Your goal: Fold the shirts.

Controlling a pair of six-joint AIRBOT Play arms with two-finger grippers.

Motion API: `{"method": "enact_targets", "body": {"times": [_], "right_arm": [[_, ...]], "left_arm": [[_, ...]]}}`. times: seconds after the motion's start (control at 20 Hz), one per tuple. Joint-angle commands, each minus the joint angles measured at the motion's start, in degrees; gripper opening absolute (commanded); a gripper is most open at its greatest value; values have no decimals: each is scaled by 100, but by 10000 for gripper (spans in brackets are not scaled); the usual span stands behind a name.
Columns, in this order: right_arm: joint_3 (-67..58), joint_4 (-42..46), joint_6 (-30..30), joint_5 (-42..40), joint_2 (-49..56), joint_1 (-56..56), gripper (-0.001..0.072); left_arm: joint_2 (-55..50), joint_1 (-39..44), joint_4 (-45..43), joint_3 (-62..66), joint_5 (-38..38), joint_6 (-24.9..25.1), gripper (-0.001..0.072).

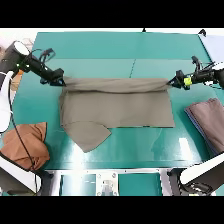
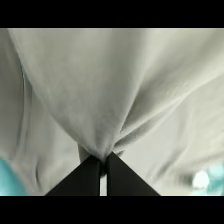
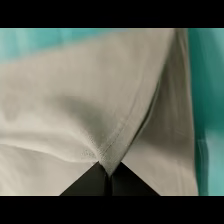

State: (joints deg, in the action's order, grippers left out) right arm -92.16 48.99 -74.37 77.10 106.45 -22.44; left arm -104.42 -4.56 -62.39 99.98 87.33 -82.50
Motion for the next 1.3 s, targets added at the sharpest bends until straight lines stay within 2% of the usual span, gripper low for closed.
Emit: {"method": "enact_targets", "body": {"times": [0.0, 0.25, 0.3, 0.35, 0.4, 0.45, 0.6, 0.7, 0.9, 1.1, 1.25], "right_arm": [[337, 573, -118, 444, -11, -11, 17], [520, 848, -177, 155, 2, -4, 23], [514, 837, -177, 138, 2, 11, 131], [505, 791, -177, 144, -4, 13, 312], [450, 785, -210, 219, -15, 11, 340], [372, 791, -289, 341, -70, -15, 340], [424, 935, -452, 632, -575, -208, 340], [953, 1139, -501, 627, -1189, -407, 334], [2975, 1279, -597, 177, -2750, -1051, 332], [5351, 1261, -1263, -455, -4334, -1705, 335], [6511, 1130, -1259, -1320, -4868, -1740, 336]], "left_arm": [[-4, 4, -308, -498, 474, -162, 26], [-11, 7, -245, -811, -455, -146, 27], [-11, 4, -133, -809, -597, -144, 27], [-11, 4, -35, -802, -610, -142, 28], [-9, 4, 0, -769, -518, -142, 184], [-9, 2, -31, -675, -304, -153, 523], [219, -109, -205, -605, 525, -177, 537], [688, -173, -361, -981, 680, -254, 536], [2583, -245, -501, -3268, -61, -238, 537], [4516, -245, -431, -5831, -1021, -577, 538], [5226, -243, 494, -7239, -1742, -621, 537]]}}
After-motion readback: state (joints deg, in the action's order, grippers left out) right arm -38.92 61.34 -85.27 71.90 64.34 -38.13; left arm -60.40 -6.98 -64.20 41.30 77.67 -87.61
